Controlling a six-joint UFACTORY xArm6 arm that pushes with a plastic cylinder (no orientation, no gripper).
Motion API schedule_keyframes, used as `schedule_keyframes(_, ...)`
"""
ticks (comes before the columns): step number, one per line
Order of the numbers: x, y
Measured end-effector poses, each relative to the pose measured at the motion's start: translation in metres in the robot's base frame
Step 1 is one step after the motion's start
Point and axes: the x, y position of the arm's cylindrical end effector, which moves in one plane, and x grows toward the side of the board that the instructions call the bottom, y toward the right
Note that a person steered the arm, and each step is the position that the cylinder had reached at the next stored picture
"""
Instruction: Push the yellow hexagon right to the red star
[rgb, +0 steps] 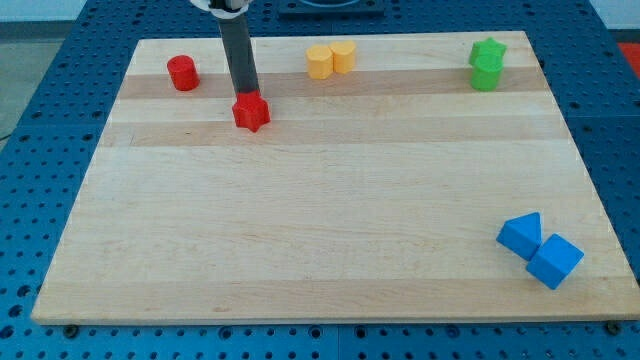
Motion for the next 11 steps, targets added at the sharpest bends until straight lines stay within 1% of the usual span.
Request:
schedule_keyframes(1,-0.003,0.002)
schedule_keyframes(2,-0.05,0.026)
schedule_keyframes(4,-0.107,0.062)
schedule_keyframes(5,-0.107,0.093)
schedule_keyframes(6,-0.107,0.11)
schedule_keyframes(7,-0.089,0.102)
schedule_keyframes(9,-0.026,0.061)
schedule_keyframes(10,-0.002,0.049)
schedule_keyframes(11,-0.001,0.049)
